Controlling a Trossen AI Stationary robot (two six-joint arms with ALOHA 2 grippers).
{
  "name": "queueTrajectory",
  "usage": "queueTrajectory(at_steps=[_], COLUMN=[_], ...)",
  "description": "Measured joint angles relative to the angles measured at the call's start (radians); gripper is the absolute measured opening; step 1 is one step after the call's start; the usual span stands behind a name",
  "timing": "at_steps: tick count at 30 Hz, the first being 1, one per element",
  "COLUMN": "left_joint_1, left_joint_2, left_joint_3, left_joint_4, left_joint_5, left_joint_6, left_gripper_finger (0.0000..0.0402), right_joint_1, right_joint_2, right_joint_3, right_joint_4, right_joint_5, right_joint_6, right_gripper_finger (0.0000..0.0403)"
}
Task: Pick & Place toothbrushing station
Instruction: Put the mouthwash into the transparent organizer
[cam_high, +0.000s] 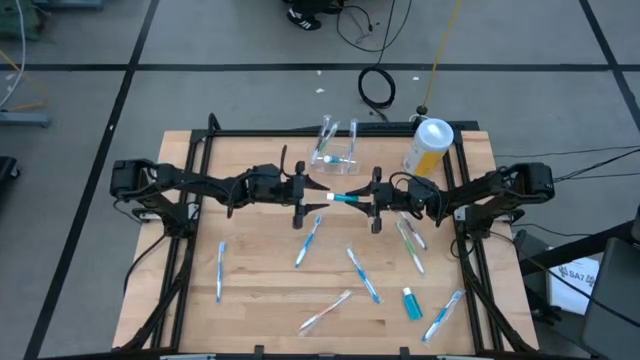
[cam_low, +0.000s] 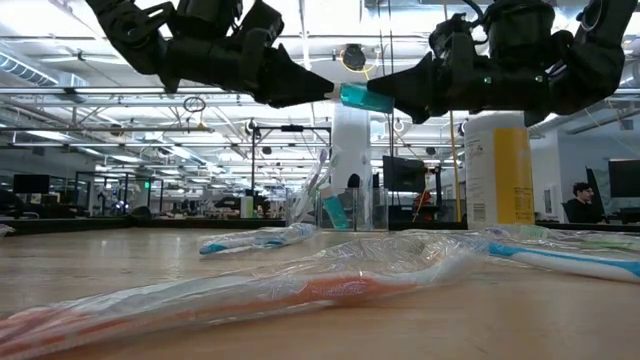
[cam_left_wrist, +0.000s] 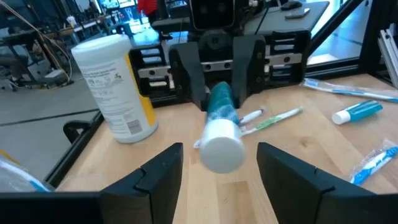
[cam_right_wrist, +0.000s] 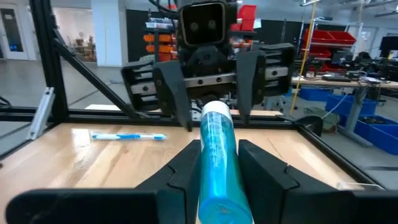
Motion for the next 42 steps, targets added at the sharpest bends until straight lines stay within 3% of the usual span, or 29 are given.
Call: queueTrajectory(at_steps=[33,42], left_joint_1=[0.0,0.0], left_joint_2=[0.0,0.0], left_joint_3=[0.0,0.0], left_joint_4=[-0.018,-0.017], left_joint_5=[0.071,0.069], left_joint_6=[0.033,0.035], left_gripper_finger=[0.0212,0.0135], right_joint_1=[0.022,0.022], right_joint_2=[0.058,0.059], right_joint_3=[0.054,0.054], right_joint_4=[0.009,0.008], right_joint_5=[0.006,0.004], right_joint_6=[0.02,0.02], right_gripper_finger=[0.0093,0.0093])
